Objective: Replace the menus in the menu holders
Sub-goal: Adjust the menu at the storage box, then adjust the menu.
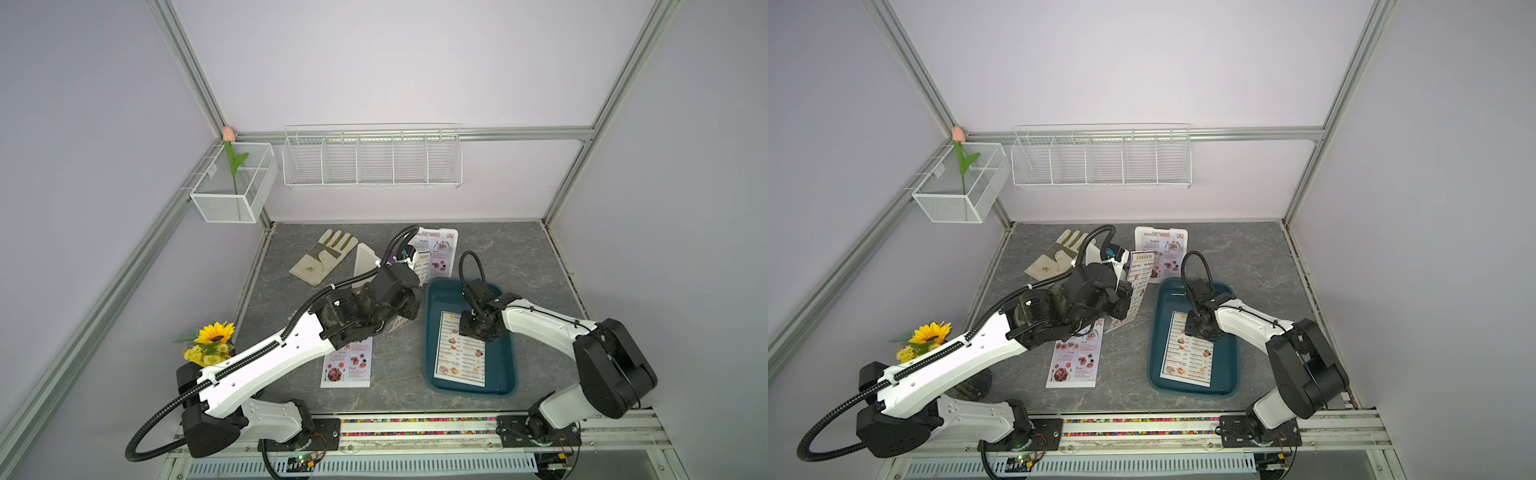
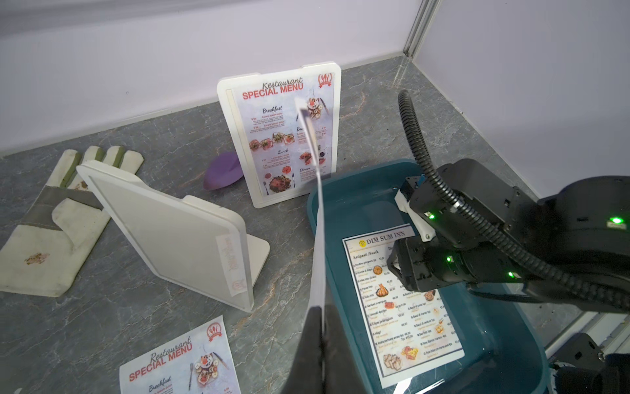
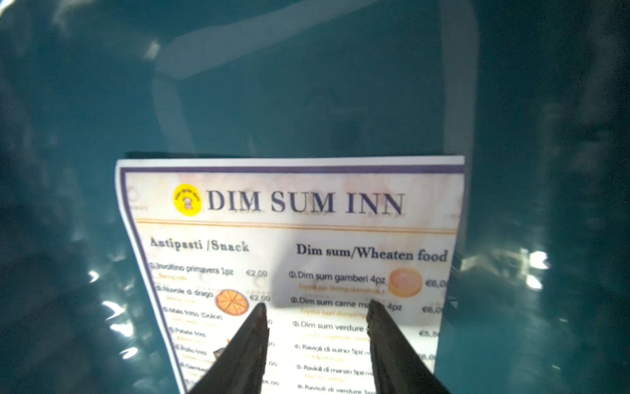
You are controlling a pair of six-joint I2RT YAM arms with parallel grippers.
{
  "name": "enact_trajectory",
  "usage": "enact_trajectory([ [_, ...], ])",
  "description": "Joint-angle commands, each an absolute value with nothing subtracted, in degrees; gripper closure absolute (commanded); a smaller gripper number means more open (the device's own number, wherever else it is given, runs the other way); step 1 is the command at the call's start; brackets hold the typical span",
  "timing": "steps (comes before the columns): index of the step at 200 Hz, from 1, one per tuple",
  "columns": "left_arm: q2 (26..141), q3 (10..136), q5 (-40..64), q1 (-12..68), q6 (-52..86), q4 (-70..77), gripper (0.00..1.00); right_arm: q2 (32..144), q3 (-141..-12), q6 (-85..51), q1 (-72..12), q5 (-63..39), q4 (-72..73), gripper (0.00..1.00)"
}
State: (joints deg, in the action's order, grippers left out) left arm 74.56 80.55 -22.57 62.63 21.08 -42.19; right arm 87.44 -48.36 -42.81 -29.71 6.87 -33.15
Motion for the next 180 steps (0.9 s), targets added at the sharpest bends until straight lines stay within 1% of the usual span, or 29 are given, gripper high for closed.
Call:
enact_trajectory([
  [1, 73.7, 83.9, -21.2, 62.5, 18.0, -42.8, 0.97, 83.2, -50.8, -38.8, -29.1, 10.6, -37.0, 0.48],
  [12, 73.8, 85.0, -20.0, 62.5, 17.1, -43.2, 0.97, 79.9, -52.6, -35.5, -29.5, 9.0, -35.1, 0.45],
  [31, 73.5, 86.3, -18.5, 62.5, 15.5, -43.1, 0.97, 70.8, -52.0, -29.1, -30.3, 2.2, -28.1, 0.35],
  [59, 74.2, 89.9, -17.7, 62.5, 12.8, -44.1, 0.97, 59.6, -45.4, -20.3, -29.9, -15.1, -10.3, 0.21],
  [72, 74.7, 92.0, -16.8, 62.6, 11.6, -45.0, 0.97, 57.3, -43.3, -17.8, -29.4, -21.6, -4.8, 0.18],
  [87, 75.0, 93.8, -15.0, 62.5, 10.3, -45.3, 0.97, 57.3, -42.4, -16.2, -28.3, -29.1, -0.3, 0.16],
  [111, 75.1, 95.4, -11.4, 62.6, 7.8, -45.2, 0.97, 61.2, -43.3, -14.3, -26.5, -39.5, 5.0, 0.15],
  [125, 74.9, 95.1, -8.7, 62.6, 5.1, -45.1, 0.97, 63.2, -43.1, -13.6, -25.2, -43.3, 10.2, 0.14],
  [149, 74.4, 95.2, -7.3, 62.6, 3.3, -45.4, 0.97, 65.4, -43.8, -14.5, -22.0, -51.2, 18.6, 0.13],
  [180, 73.7, 96.0, -5.5, 62.6, 2.9, -43.6, 0.98, 66.6, -45.1, -13.2, -20.7, -60.1, 21.4, 0.12],
])
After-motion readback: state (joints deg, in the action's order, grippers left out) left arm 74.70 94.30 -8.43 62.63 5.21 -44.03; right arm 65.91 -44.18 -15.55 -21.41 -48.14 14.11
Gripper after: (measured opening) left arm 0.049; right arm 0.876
